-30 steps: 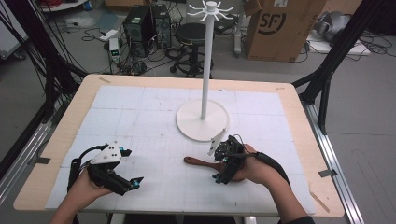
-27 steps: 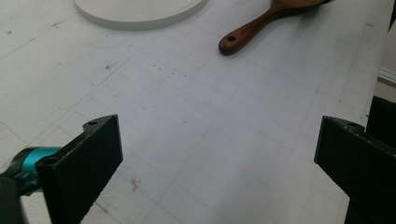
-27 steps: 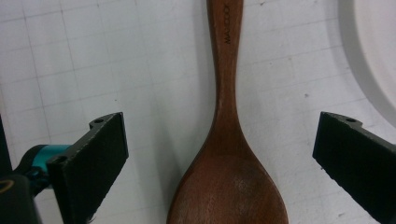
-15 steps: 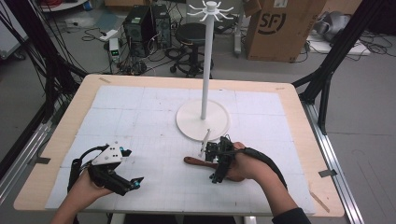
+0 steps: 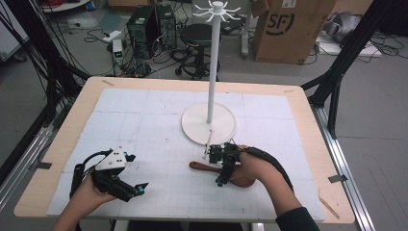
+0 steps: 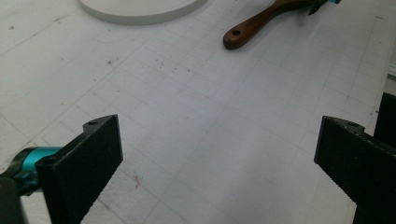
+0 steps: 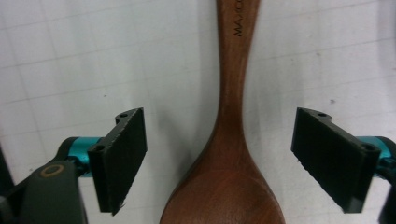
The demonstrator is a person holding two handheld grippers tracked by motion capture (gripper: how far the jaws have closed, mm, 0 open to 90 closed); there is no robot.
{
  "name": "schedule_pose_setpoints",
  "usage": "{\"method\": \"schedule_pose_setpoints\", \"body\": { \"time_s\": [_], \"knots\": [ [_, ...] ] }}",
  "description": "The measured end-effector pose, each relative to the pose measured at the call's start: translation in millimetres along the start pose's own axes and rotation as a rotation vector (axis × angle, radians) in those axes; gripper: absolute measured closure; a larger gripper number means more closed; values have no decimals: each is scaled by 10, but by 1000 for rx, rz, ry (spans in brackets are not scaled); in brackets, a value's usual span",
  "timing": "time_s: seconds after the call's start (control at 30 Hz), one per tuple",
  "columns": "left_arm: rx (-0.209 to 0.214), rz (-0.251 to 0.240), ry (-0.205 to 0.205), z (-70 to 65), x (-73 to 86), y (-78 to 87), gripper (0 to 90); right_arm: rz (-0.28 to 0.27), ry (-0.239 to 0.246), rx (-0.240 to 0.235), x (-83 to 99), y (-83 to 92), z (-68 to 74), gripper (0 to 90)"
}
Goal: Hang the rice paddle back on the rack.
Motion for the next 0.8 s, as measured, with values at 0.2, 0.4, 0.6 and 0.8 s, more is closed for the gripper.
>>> {"method": "schedule_pose_setpoints", "body": {
  "time_s": [0.2,0.4,0.6,0.8],
  "knots": [
    [0,5,-3,3,7,-5,16,5,6,-22,-10,-12,-17,182],
    [-1,5,-2,1,8,-8,16,21,7,-50,-12,-23,-38,256],
    [-2,6,-2,-9,10,-20,16,39,-7,-42,-18,-37,-67,313],
    [-5,12,-6,-11,13,-23,17,46,-29,-7,-54,-37,-93,395]
  ]
}}
Point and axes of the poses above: each handheld gripper's, and its own axes: y roughly backward along the jaws, x roughly out of its underside, z roughly to its left, the point moved 4 cm from there along -y, roughly forward along the jaws, and after that the axes turned 12 degrees about -x, right-handed, at the moved point
